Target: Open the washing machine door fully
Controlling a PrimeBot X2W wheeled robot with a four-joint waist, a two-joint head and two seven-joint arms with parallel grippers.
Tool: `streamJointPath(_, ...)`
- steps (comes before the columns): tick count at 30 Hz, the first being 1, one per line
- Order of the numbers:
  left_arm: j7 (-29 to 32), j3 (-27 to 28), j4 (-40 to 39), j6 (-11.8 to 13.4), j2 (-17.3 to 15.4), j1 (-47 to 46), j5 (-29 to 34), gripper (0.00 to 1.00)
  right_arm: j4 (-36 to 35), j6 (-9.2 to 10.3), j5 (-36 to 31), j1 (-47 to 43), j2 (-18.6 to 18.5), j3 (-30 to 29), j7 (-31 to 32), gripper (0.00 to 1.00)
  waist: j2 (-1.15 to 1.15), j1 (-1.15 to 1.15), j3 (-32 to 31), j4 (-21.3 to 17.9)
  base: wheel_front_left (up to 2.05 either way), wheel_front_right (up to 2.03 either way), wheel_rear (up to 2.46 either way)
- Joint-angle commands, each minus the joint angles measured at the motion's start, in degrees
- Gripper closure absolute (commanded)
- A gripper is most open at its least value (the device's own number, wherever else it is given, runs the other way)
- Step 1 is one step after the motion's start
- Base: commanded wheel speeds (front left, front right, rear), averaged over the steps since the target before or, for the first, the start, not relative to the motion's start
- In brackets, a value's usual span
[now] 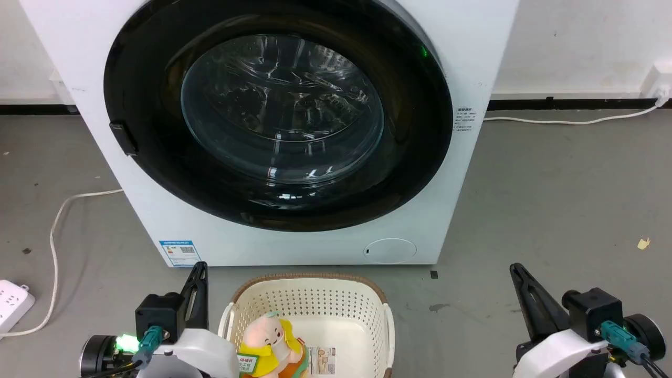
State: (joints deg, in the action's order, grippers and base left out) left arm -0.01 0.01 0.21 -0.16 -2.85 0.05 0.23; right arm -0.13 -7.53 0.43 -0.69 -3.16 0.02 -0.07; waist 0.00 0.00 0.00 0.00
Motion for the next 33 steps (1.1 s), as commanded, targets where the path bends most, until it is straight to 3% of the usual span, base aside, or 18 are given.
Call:
streamJointPath(1,0.0,0.0,-0.2,0.2,0.0,0.0,-0.2,1.00,0.1,0.04,-0.4,0.7,0.3,0.0,0.1,1.00,0.00,0.00,0.0,0.0,0.00,0.00,0.00)
streamJointPath(31,0.0,0.0,-0.2,0.2,0.0,0.0,-0.2,1.00,0.1,0.04,-0.4,0.7,0.3,0.0,0.1,1.00,0.00,0.00,0.0,0.0,0.00,0.00,0.00)
streamJointPath(32,0.0,0.0,0.0,0.0,0.0,0.0,0.0,0.00,0.0,0.00,0.0,0.0,0.0,0.0,0.0,0.00,0.00,0.00,0.0,0.0,0.00,0.00,0.00)
streamJointPath(33,0.0,0.0,0.0,0.0,0.0,0.0,0.0,0.00,0.0,0.00,0.0,0.0,0.0,0.0,0.0,0.00,0.00,0.00,0.0,0.0,0.00,0.00,0.00)
